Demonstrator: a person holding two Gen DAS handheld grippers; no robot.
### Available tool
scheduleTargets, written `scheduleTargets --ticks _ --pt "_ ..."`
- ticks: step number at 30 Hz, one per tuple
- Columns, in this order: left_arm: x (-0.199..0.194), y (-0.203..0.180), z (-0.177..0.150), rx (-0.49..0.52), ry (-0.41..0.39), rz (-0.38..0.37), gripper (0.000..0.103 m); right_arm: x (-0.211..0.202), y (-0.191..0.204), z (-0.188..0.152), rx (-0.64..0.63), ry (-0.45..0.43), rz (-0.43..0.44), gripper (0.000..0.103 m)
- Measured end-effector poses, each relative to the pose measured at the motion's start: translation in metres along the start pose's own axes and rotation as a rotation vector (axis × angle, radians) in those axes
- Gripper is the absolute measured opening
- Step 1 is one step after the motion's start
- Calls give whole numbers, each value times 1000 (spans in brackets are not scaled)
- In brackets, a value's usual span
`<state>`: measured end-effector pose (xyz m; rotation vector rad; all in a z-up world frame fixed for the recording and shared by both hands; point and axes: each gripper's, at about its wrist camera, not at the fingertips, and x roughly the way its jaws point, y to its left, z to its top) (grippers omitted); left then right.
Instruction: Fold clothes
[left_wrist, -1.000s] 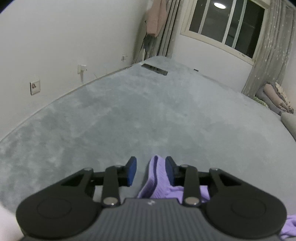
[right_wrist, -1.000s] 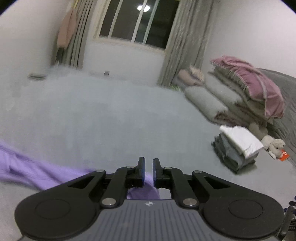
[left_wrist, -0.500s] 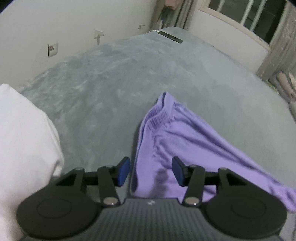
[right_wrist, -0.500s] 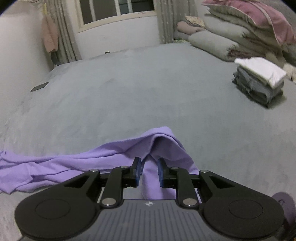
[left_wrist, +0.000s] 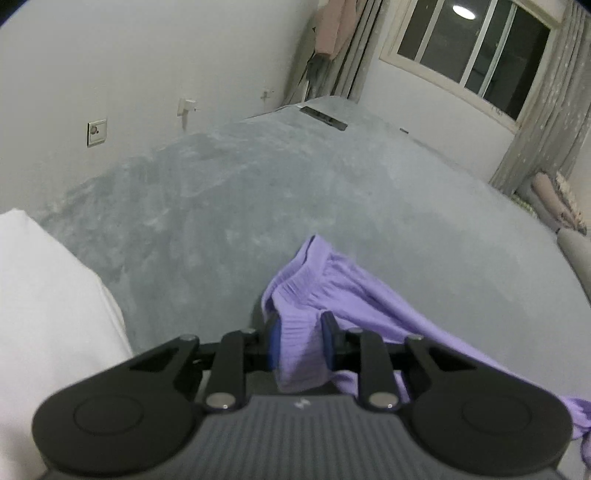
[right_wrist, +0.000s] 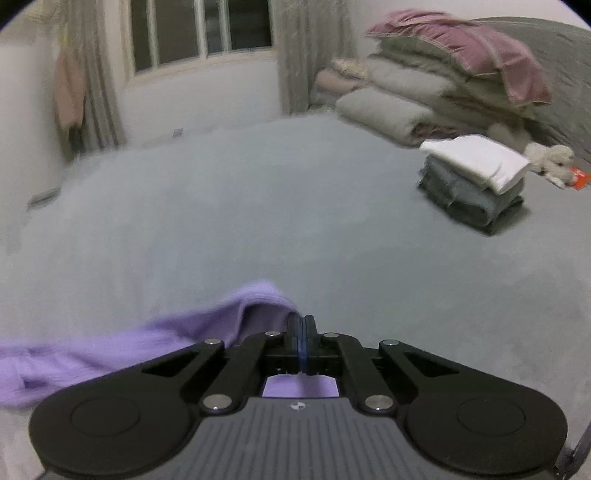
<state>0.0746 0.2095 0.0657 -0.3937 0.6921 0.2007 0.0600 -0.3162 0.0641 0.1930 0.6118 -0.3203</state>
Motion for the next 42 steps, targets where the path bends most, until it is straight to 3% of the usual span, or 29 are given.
scheduleTargets --ticks 4,9,19,21,24,26,29,36,39,40,42 --pt "-6 5 4 -47 -9 -30 20 9 -18 0 166 71 144 17" --pt "-14 13 12 -76 -58 -47 20 22 -18 -1 202 68 172 17" --pt "-14 21 16 -118 -69 -56 20 38 -26 5 345 8 246 18" --pt "-14 20 16 -112 -71 -56 20 37 -25 9 340 19 258 18" --pt "-13 23 16 -115 -72 -57 20 47 -11 6 262 73 209 18" --pt "-13 25 17 -121 -72 -58 20 53 -9 1 257 74 214 11" --pt "-13 25 18 -135 -71 -59 20 54 -12 0 262 37 213 3" --pt "-14 24 18 -137 -72 -69 20 24 -25 14 301 -66 191 3" --pt "-13 23 17 -130 -68 -67 20 34 -20 13 328 21 279 9" --pt "-13 23 17 -126 -70 -64 20 39 -17 12 338 59 310 17" --pt "-13 24 17 -124 -72 -63 20 48 -3 7 288 87 280 21"
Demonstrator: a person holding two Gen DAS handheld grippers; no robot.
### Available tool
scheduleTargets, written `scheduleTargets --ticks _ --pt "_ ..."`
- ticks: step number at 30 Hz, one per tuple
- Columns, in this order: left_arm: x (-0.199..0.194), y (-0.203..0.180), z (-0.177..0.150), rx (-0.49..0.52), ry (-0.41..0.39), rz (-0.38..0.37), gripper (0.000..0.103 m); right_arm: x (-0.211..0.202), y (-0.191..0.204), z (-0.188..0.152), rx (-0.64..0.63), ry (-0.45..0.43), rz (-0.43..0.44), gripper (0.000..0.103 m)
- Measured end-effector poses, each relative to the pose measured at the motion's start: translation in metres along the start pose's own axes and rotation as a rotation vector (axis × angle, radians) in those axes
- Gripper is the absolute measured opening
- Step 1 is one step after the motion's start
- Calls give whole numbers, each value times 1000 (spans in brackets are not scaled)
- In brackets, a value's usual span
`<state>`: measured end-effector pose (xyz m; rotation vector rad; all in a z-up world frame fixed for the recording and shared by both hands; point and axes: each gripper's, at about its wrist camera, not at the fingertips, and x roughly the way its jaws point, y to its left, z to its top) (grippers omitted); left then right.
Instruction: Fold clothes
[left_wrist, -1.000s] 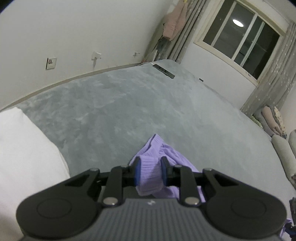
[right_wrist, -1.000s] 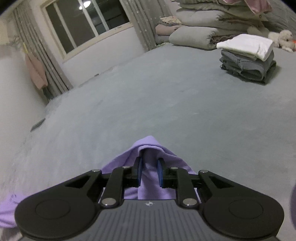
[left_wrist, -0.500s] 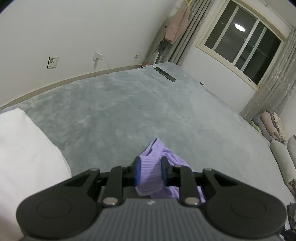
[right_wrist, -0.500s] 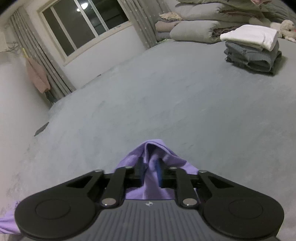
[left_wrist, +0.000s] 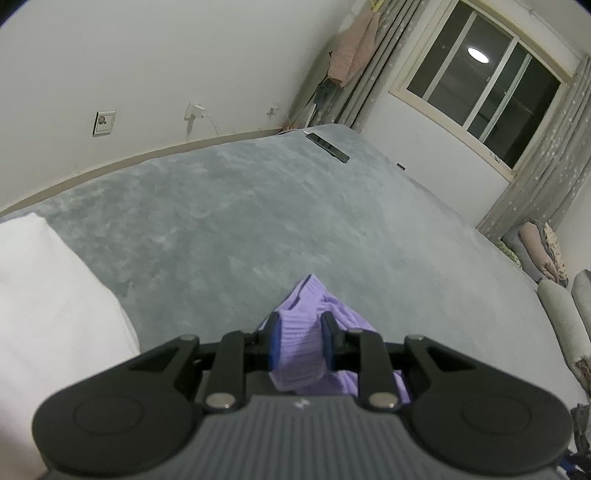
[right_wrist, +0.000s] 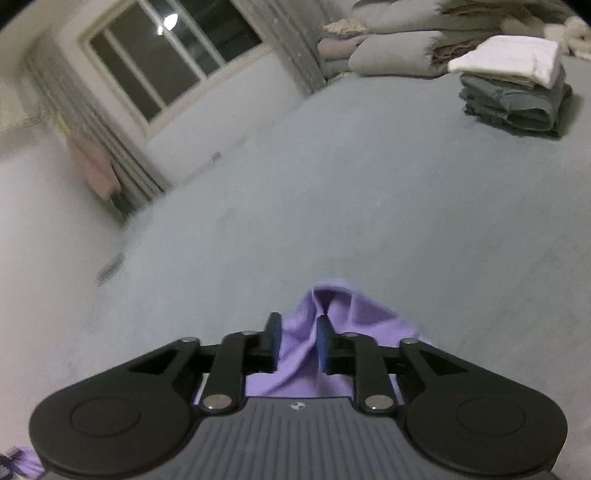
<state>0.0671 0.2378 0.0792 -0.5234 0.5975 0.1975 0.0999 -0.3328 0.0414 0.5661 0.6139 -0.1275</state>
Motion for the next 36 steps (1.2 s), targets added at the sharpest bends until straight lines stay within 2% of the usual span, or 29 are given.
scheduleTargets --ticks 3,4,5,6,8,13,17,20,22,26,29,32,34,36 --pt "1 0 0 -3 4 1 20 17 12 -11 -84 36 -43 21" --pt "2 -1 -1 -1 5 3 20 21 13 -14 -99 43 -56 18" --pt "3 -2 -1 1 6 5 20 23 13 -15 -107 37 -73 7" --pt "4 -2 -2 2 8 6 20 24 14 -16 -109 25 -85 3" --pt "4 -2 -1 -5 7 2 20 21 12 -13 -113 -11 -92 3" --pt "1 2 2 -31 1 -15 20 -11 16 2 -97 -160 -35 2" --pt "-6 5 6 -62 -15 -56 20 -75 40 25 -79 -366 87 2" --pt "-10 6 9 -56 -23 -54 20 -114 57 35 -124 -414 101 2" --pt "-12 8 10 -64 -11 -58 20 -113 47 29 -83 -367 86 2" --pt "-14 10 11 -51 25 -37 20 -131 34 2 -94 -300 37 2" --pt "-16 10 8 7 50 6 20 -163 37 -21 -187 -312 -63 2" --pt "-16 16 3 25 91 11 20 -172 14 -52 -140 -218 -83 2" --pt "-14 18 -1 40 121 8 20 -160 -1 -70 -163 -139 -148 3" --pt "-13 18 -3 44 142 2 21 -146 -2 -73 -187 -85 -137 3"
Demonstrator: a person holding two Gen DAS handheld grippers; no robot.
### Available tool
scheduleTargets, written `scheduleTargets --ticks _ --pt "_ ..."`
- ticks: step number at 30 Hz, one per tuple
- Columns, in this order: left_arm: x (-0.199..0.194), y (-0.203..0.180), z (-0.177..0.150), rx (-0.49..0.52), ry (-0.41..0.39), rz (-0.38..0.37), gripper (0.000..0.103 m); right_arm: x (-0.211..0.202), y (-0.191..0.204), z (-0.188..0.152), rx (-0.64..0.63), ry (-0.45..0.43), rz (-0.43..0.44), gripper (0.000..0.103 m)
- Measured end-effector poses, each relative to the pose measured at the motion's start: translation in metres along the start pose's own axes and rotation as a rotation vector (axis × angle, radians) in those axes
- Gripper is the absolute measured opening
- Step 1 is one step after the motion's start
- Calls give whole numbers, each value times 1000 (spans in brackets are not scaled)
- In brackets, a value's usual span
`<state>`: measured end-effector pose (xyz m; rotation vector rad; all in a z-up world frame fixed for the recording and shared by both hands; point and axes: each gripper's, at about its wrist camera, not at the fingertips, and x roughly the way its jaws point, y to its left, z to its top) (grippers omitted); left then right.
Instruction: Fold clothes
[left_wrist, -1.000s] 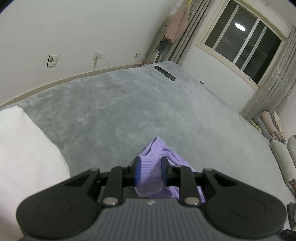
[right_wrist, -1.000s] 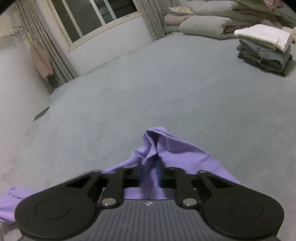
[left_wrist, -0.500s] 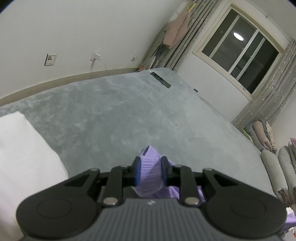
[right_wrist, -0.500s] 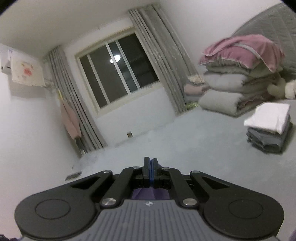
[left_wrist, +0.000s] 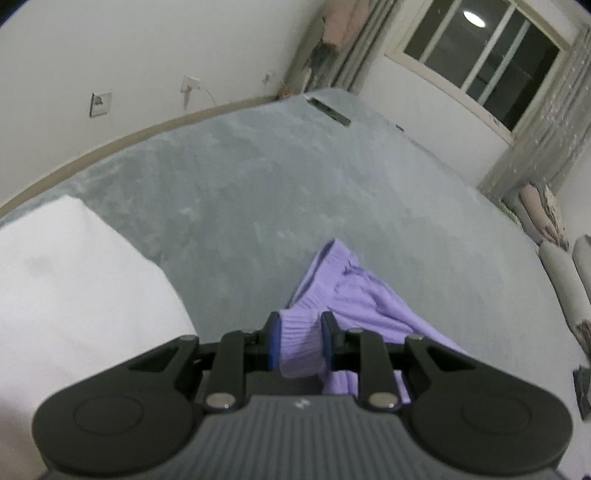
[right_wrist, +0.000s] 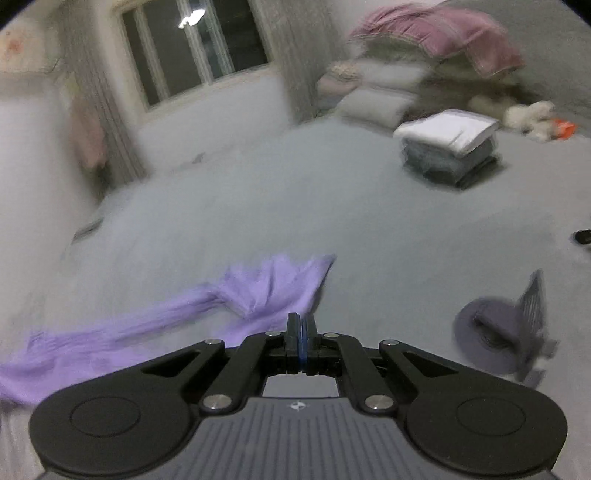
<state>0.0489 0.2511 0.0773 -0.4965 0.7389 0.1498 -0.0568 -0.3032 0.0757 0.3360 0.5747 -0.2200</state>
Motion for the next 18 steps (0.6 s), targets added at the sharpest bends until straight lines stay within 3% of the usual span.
scheduleTargets --ticks 3,5,8,10,14,18 --pt "-2 5 -2 -24 1 24 24 9 3 4 -5 -5 -3 12" --pt "-5 7 -1 -25 -18 48 31 21 8 9 -23 8 -19 36" --pt "-11 5 3 -16 -64 55 37 44 15 14 -82 64 -21 39" --pt "-8 0 5 5 -72 30 42 63 15 20 -56 77 -36 39" --pt "15 -16 11 106 -31 -39 51 95 5 33 25 92 -43 40" --pt "47 -33 22 232 12 -24 51 130 -6 39 65 116 -106 40"
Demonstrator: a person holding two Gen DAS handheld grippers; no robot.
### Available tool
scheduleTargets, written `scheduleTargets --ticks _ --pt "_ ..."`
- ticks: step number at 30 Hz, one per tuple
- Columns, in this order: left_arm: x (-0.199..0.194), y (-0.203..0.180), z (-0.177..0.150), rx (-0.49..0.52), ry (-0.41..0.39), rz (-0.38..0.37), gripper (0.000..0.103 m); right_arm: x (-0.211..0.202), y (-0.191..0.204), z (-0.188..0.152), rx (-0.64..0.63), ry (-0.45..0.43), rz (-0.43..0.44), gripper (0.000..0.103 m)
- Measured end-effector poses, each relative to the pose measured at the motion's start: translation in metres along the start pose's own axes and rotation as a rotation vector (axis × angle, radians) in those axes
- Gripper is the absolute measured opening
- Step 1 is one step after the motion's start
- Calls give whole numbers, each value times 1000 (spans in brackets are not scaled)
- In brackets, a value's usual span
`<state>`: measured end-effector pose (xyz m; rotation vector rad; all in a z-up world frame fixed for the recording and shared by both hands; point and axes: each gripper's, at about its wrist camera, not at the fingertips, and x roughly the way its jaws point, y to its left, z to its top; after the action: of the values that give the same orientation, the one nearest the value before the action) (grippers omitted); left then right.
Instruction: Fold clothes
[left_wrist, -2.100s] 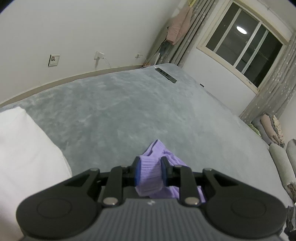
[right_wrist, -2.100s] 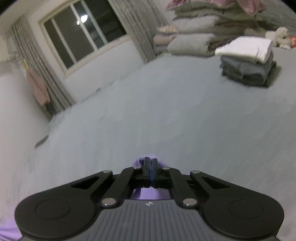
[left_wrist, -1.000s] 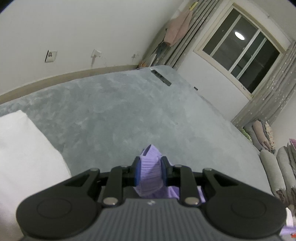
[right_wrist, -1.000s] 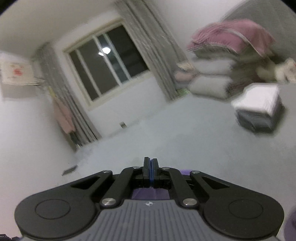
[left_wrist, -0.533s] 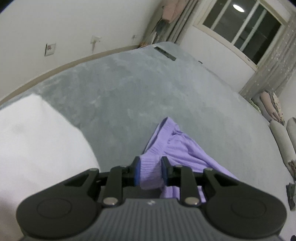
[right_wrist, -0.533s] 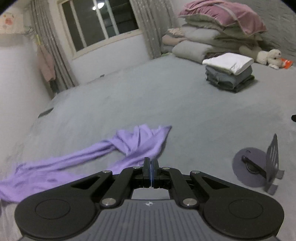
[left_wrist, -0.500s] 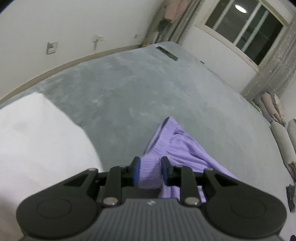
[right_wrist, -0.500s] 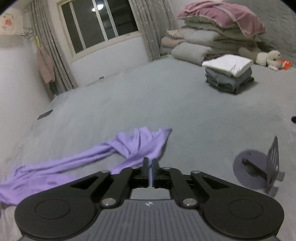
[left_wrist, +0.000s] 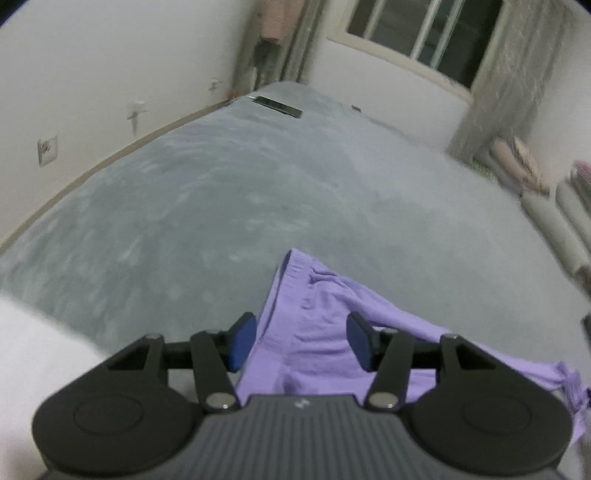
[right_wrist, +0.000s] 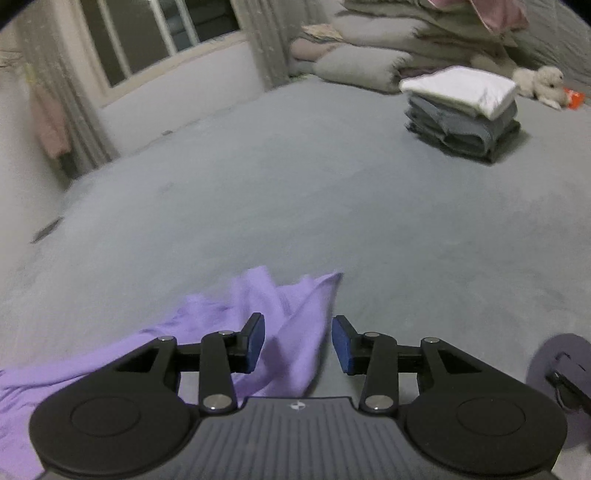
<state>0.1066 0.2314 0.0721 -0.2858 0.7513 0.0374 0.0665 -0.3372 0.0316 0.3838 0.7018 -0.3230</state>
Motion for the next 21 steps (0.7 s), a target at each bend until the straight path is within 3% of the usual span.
scheduleTargets --ticks 2,3,4,5,6,8,10,12,16,19,21 --pt "20 1 8 3 16 16 51 17 -4 1 -19 16 -72 40" --pt "30 1 12 2 25 21 51 22 -5 0 -31 15 -68 39" --pt "41 2 14 -7 35 16 51 24 -3 1 -53 3 -50 29" --pt "53 3 15 -12 49 8 51 23 0 3 -81 -5 -21 10" --pt "64 3 15 -12 63 5 51 22 3 6 -104 -11 16 5" --pt "82 -3 12 11 79 36 47 14 8 9 -125 -54 40 5" --pt "93 -14 8 82 64 108 27 -1 13 13 -149 -120 11 4" --pt "94 -21 6 118 44 142 21 -24 9 21 -143 -209 -36 4" --pt "88 -15 11 59 20 136 20 -55 -9 29 -59 -273 -101 4" --pt "85 -8 16 15 -1 140 19 -69 -20 24 -35 -261 -182 4" --pt "84 -2 17 -20 3 134 19 -76 -22 19 -45 -229 -187 4"
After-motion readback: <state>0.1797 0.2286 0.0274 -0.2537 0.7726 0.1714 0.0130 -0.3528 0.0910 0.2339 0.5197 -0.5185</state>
